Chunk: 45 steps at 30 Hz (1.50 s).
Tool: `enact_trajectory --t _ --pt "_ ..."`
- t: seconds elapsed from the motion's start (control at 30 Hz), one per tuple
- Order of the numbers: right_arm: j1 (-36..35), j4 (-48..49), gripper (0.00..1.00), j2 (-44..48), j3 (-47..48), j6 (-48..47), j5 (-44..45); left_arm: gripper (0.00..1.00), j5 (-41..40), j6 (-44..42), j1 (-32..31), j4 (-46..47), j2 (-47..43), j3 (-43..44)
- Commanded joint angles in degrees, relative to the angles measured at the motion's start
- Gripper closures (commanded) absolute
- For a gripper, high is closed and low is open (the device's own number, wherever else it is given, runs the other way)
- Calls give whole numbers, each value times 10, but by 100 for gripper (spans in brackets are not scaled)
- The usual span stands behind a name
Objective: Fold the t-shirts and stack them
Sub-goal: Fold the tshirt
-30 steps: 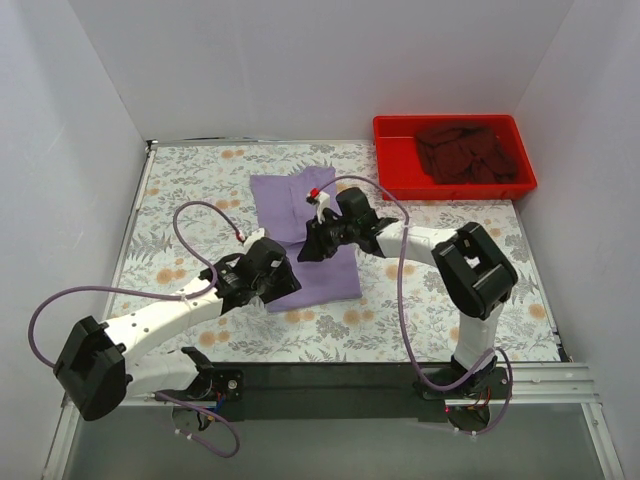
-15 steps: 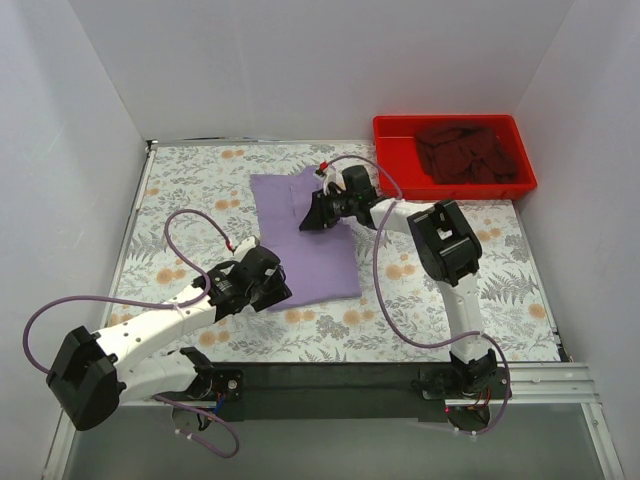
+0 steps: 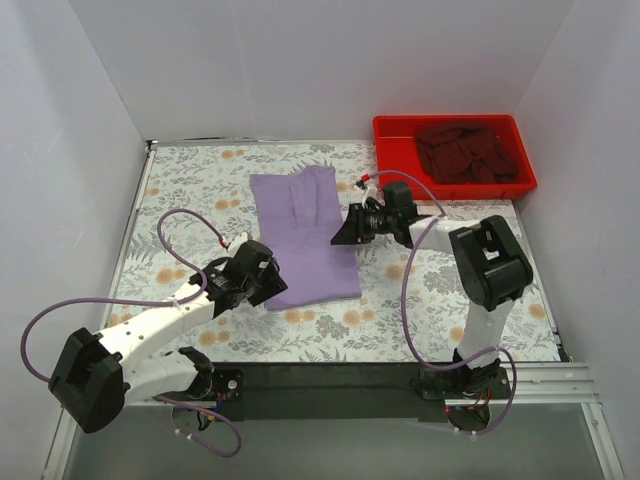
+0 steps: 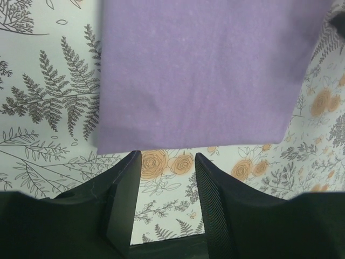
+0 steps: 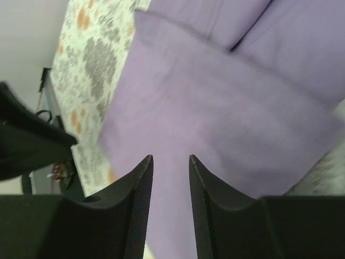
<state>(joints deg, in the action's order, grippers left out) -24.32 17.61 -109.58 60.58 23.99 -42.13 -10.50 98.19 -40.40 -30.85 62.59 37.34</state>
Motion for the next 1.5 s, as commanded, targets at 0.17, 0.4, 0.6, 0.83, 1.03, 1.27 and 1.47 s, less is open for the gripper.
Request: enact_trajectory --t 0.17,0.4,0.6,0.83,1.03,1.27,1.47 --pt "-10 42 60 92 -186 65 -59 64 73 -42 73 45 86 -10" --pt "-9 41 60 65 -274 86 -60 68 96 -20 78 -10 105 -39" --pt "-18 -47 59 181 -279 45 -14 64 73 -12 78 -82 6 -46" --pt "-87 -311 48 289 -175 -26 217 23 22 -47 77 -175 -42 26" --pt "-193 -445 39 284 -128 4 469 10 17 -70 74 -189 -7 42" --pt "-234 -447 41 249 -107 41 504 16 19 -72 51 -176 25 42" --pt "-238 -446 43 249 -94 45 498 19 12 -73 33 -165 39 43"
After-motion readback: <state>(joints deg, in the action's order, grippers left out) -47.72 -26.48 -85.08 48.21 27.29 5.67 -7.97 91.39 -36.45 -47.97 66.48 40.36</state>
